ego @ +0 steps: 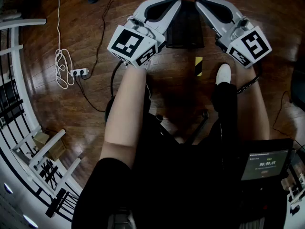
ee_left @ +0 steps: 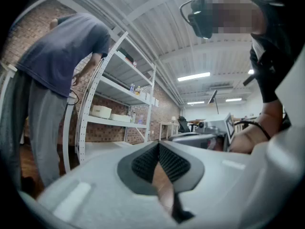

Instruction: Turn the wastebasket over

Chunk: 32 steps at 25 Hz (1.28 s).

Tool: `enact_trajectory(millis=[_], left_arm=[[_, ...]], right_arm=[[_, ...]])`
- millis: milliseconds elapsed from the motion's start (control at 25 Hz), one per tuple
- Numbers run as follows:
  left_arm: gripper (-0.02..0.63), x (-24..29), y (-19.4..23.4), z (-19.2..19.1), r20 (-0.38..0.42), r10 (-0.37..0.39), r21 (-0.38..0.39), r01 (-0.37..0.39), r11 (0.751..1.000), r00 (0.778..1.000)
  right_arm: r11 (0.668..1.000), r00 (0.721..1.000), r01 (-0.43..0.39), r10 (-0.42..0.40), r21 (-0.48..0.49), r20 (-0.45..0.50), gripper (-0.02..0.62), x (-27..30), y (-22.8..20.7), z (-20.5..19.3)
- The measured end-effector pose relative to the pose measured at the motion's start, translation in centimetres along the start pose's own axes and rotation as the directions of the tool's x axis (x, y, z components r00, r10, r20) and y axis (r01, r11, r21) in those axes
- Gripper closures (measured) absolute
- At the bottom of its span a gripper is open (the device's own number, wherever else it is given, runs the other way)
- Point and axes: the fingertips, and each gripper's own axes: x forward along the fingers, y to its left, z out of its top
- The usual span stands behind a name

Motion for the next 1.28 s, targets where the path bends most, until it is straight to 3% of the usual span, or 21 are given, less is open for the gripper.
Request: enact_trajectory(millis=[480, 880, 1080, 1280], left_arm=[[0.606, 3.7, 4.2, 0.1, -0.005, -0.021, -0.001, 0.021, 1.0, 1.0], [0.604, 4.3, 4.9, 0.0, -0.011, -0.034, -0.003, 0.034, 0.999, 0.999], [0.604, 1.8, 5.4, -1.7, -0.029, -0.039, 0.013, 0.04, 0.999, 0.999], [0.606, 1.3, 6.2, -1.5, -0.017, -0.033, 0.018, 0.033, 0.999, 0.999]], right_arm=[[1.0, 1.0, 0.008, -0.008, 0.003, -0.011, 0.586, 2.8, -4.8, 0.0], [1.0, 0.999, 0.024, -0.024, 0.0, -0.034, 0.586, 3.1, -5.2, -1.1], [0.971, 0.986, 0.16, -0.166, 0.176, 0.023, 0.586, 3.4, -5.7, -3.6], [0.93, 0.973, 0.228, -0.229, 0.288, -0.033, 0.586, 2.9, -5.9, -8.4]])
